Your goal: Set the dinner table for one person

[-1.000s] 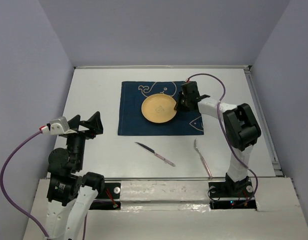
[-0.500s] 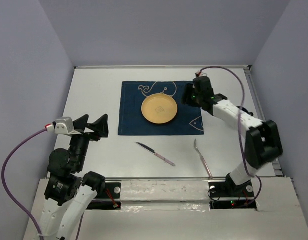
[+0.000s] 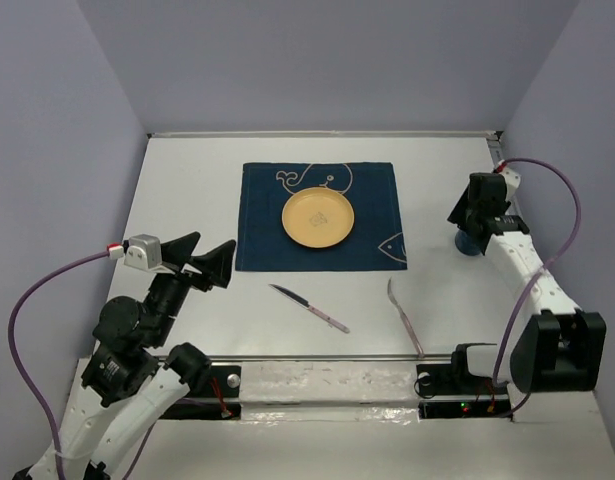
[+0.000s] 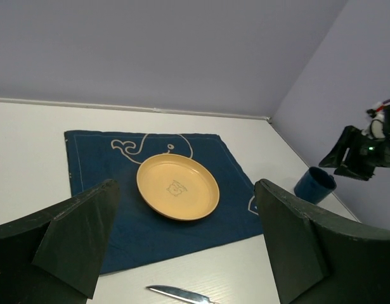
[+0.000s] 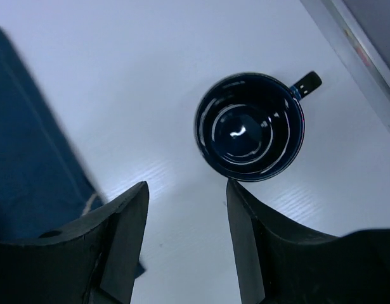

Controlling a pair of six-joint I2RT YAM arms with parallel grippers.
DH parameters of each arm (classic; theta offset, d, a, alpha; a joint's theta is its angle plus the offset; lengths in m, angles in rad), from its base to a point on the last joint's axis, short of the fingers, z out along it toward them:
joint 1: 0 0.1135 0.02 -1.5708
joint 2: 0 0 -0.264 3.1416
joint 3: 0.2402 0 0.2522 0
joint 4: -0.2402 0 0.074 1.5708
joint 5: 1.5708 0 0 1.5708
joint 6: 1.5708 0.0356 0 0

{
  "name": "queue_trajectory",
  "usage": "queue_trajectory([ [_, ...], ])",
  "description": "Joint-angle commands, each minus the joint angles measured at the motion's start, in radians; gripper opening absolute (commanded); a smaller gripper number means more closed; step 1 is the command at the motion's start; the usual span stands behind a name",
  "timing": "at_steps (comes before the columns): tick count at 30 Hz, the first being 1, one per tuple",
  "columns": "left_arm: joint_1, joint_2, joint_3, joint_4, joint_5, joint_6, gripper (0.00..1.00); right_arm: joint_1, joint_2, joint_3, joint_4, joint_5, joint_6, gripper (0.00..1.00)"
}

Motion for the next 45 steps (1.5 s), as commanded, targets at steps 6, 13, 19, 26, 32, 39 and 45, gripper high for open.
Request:
queue_trajectory([
  [6,-0.074,-0.033,0.004,0.026,-0.041,0.033,0.99,-0.036,0.25,0.099,-0.042,0.018,-0.078,0.56],
  [13,-0.1,-0.045,0.006,0.023,-0.056,0.034,0.99,-0.06,0.362,0.169,-0.04,0.009,-0.128,0.33],
  [19,-0.102,-0.05,0.006,0.023,-0.062,0.034,0.99,-0.069,0.434,0.218,-0.04,0.013,-0.147,0.22],
  [26,-0.102,-0.04,0.006,0.023,-0.07,0.034,0.99,-0.051,0.308,0.28,-0.046,0.033,-0.173,0.0],
  [32,-0.102,-0.024,0.006,0.032,-0.076,0.039,0.99,0.156,0.289,0.45,-0.068,-0.094,-0.254,0.0],
  [39,-0.081,-0.007,0.004,0.031,-0.078,0.04,0.99,0.36,0.603,0.769,-0.12,-0.04,-0.393,0.0],
  [45,-0.068,-0.001,0.004,0.031,-0.082,0.04,0.99,0.369,0.876,1.076,-0.155,-0.076,-0.466,0.0],
])
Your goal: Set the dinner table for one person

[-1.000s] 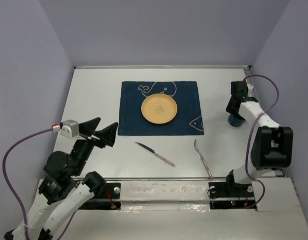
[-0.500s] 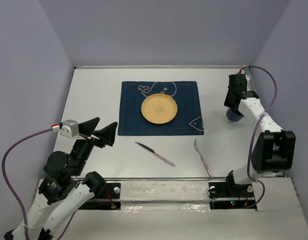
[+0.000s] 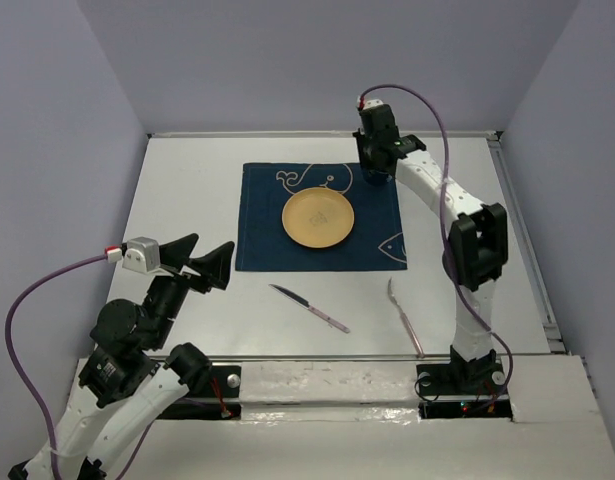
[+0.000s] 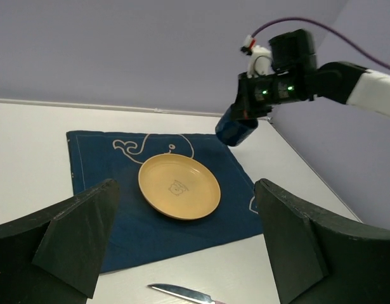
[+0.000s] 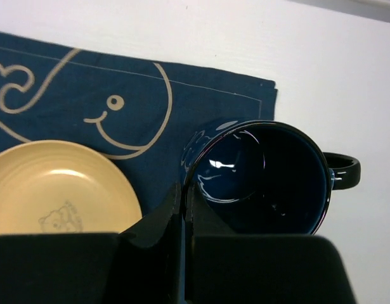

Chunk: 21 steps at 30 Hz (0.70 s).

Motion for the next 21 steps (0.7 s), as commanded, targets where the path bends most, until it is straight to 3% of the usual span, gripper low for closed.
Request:
queue_trajectory([
  [1,0.012,0.022,0.004,0.041,-0.02,0.019,0.99,-0.018,0.123,0.2,-0.052,0.013,-0.114,0.0],
  [6,0.018,0.023,0.004,0.042,-0.023,0.019,0.99,-0.018,0.241,0.338,-0.076,0.026,-0.143,0.0],
  [21,0.031,0.034,0.003,0.044,-0.024,0.017,0.99,-0.018,0.353,0.361,-0.063,0.054,-0.137,0.0],
])
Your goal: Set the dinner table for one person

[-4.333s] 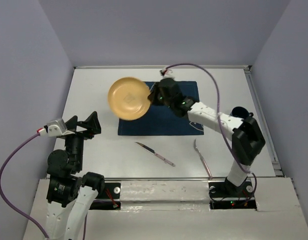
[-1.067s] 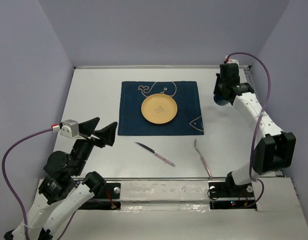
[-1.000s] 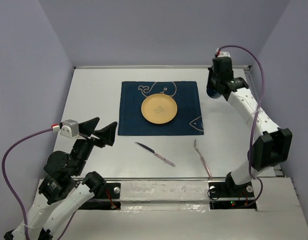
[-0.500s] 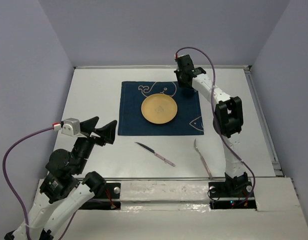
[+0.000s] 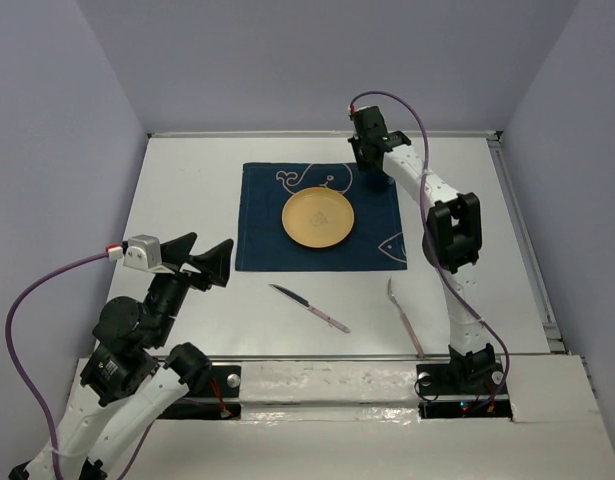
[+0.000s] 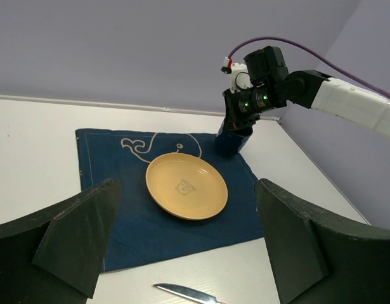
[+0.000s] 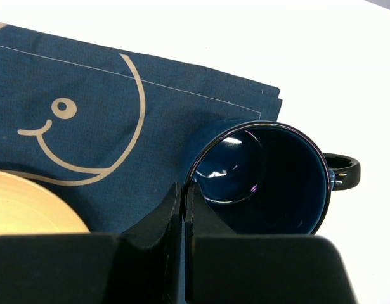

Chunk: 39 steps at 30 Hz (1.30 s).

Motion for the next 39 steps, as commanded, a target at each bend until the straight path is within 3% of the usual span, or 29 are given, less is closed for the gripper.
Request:
queue_trajectory([
  [1,0.013,0.017,0.003,0.043,-0.011,0.016,0.99,0.001,0.008,0.048,0.061,0.04,-0.023,0.0],
  [7,0.02,0.019,0.003,0.043,-0.008,0.014,0.99,0.001,0.008,0.044,0.064,0.033,-0.013,0.0],
  [10,0.025,0.017,0.003,0.043,-0.01,0.014,0.99,0.001,-0.004,0.024,0.073,0.043,0.0,0.16],
  [15,0.033,0.017,0.003,0.042,-0.008,0.016,0.99,0.001,-0.058,0.001,0.081,0.025,0.023,0.52],
  [18,0.037,0.019,0.003,0.042,-0.007,0.014,0.99,0.001,-0.119,-0.019,0.082,-0.001,0.06,0.62],
  [23,0.045,0.028,0.003,0.043,-0.004,0.013,0.99,0.05,-0.299,-0.176,0.108,-0.107,0.123,0.65],
  [30,0.054,0.031,0.004,0.04,-0.033,0.011,0.99,0.352,-0.694,-0.895,0.398,-0.174,0.215,0.58],
  [32,0.056,0.031,0.006,0.037,-0.04,0.011,0.99,0.47,-0.774,-0.998,0.444,-0.199,0.246,0.55],
  [35,0.06,0.03,0.006,0.037,-0.047,0.007,0.99,0.637,-0.811,-1.131,0.459,-0.166,0.276,0.52],
  [39,0.068,0.028,0.006,0.037,-0.042,0.007,0.99,0.759,-0.778,-1.196,0.403,-0.093,0.333,0.59],
])
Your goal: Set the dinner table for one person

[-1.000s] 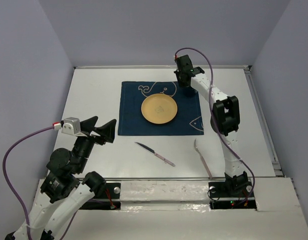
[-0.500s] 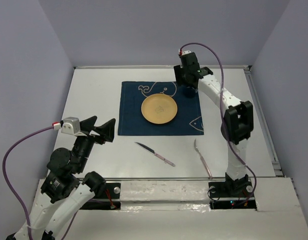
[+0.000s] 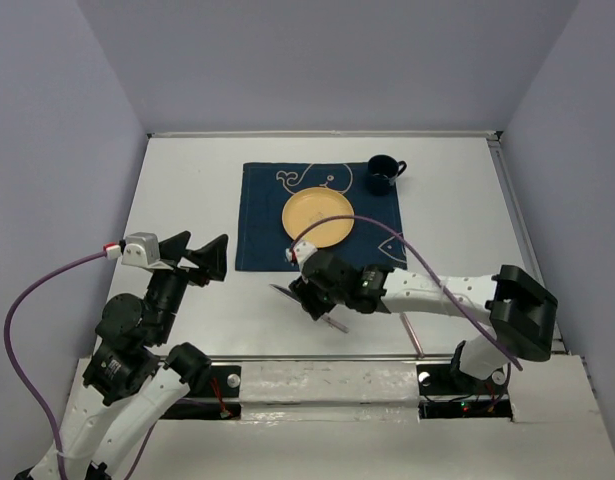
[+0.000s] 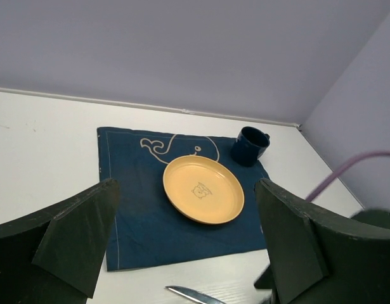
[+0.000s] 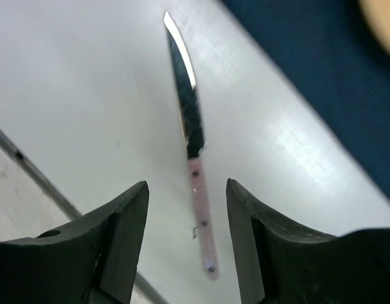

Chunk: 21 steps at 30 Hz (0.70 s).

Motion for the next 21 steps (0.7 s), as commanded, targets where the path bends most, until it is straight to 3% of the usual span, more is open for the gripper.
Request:
queue_trajectory([
  [1,0.013,0.012,0.006,0.04,-0.013,0.007,0.99,0.086,0.011,-0.064,-0.005,0.094,0.09,0.6],
  [10,0.035,0.027,0.004,0.041,0.012,0.005,0.99,0.086,0.093,-0.104,-0.008,0.063,0.095,0.6],
  [13,0.041,0.027,0.004,0.043,0.016,0.005,0.99,0.086,0.13,-0.11,0.006,0.109,0.096,0.55],
  [17,0.047,0.033,0.003,0.046,0.025,0.007,0.99,0.086,0.149,-0.136,0.096,0.051,0.099,0.45],
  [20,0.049,0.035,0.003,0.047,0.03,0.007,0.99,0.086,0.169,-0.13,0.109,0.029,0.105,0.22],
  [21,0.05,0.035,0.003,0.047,0.031,0.005,0.99,0.086,0.17,-0.127,0.107,0.02,0.107,0.09],
])
